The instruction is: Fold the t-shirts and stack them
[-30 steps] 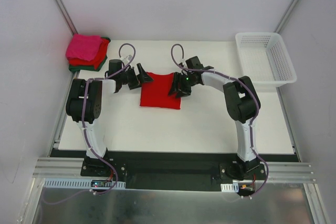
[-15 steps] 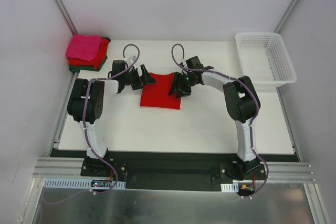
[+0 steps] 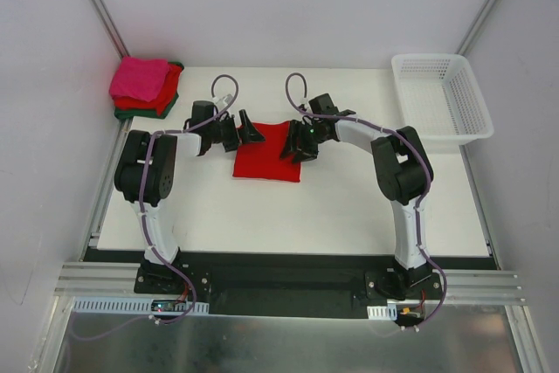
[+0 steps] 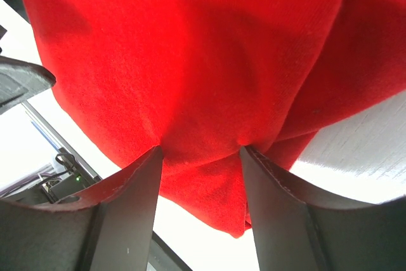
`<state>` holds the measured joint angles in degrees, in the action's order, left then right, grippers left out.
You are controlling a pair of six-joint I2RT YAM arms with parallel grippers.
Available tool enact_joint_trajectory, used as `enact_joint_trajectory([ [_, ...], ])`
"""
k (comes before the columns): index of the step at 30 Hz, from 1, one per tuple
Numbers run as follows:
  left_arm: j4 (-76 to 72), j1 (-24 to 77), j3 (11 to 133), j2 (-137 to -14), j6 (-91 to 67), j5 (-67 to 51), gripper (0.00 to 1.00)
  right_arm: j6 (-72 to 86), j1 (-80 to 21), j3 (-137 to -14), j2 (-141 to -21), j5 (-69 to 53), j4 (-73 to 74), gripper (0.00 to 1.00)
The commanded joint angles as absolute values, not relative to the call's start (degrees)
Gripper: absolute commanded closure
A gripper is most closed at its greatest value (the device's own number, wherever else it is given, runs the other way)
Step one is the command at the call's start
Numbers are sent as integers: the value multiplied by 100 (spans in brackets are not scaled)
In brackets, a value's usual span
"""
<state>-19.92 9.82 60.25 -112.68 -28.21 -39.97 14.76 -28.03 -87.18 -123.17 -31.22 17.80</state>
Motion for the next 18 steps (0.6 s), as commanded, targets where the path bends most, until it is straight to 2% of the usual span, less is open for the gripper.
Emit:
enact_joint_trajectory([
  [1,-896,1107,5888,-11830,-2803,-4148,3,1468,-2839,-8613,-12191,-2856,1925,43],
  [10,-2547,906,5371,-12085,-3902,-5167,4,1503,-2848,-8587,-12067,-2892,1925,43],
  [14,-2567,835,5300,-12138,-3920,-5273,5,1503,-2839,-8587,-12050,-2892,1925,43],
  [18,-2522,835,5282,-12173,-3876,-5282,19,1529,-2848,-8596,-12041,-2900,1925,43],
])
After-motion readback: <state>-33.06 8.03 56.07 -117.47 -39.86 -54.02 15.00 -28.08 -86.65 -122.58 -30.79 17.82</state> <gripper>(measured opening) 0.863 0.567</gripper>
